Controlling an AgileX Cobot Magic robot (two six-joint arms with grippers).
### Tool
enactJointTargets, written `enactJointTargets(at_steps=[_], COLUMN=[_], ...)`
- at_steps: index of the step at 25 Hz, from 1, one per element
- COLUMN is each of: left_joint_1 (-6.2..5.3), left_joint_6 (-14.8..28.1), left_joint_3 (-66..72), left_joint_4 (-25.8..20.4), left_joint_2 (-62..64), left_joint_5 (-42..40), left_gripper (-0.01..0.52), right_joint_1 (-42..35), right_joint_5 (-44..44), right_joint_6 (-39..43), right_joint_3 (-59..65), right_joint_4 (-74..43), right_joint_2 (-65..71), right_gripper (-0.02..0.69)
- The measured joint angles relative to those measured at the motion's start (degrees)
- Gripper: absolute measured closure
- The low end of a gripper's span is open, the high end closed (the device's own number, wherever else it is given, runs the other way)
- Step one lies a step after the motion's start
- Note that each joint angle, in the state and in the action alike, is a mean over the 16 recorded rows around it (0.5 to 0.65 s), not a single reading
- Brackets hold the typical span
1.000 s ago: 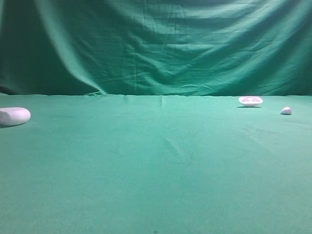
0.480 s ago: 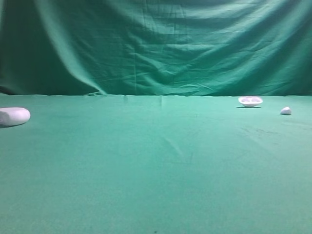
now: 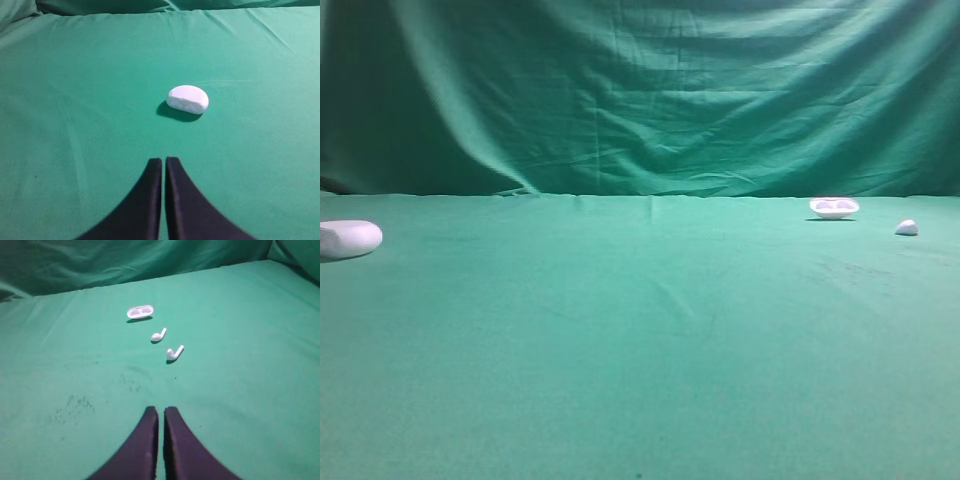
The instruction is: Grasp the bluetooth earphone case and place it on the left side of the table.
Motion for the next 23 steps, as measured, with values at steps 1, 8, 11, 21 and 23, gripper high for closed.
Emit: enactJointTargets(at_steps=[1,8,11,21,23], left_joint_1=[0.00,0.00,0.00,0.00,0.00], left_joint_6=[0.0,0.0,0.0,0.0,0.0], left_joint_3=[0.0,0.0,0.0,0.0,0.0], left_joint_4=[0.0,0.0,0.0,0.0,0.0], left_joint_2=[0.0,0.0,0.0,0.0,0.0], left_joint_5=[0.0,0.0,0.0,0.0,0.0], left_gripper=[0.514,0.514,0.514,0.514,0.514], right_joint_1=[-0.2,-0.6,-0.6,-0.6,-0.6], right_joint_5=[0.0,0.3,0.4,0.5,0.6], right_joint_6=[0.0,0.0,0.0,-0.1,-0.1], right_joint_3=[0.4,1.4,1.4,1.4,1.4], right_joint_4=[0.1,0.6,0.7,0.8,0.8], right_joint_2=[-0.2,-0.7,-0.7,-0.7,-0.7], right_gripper=[0.665,0.665,0.665,0.665,0.665])
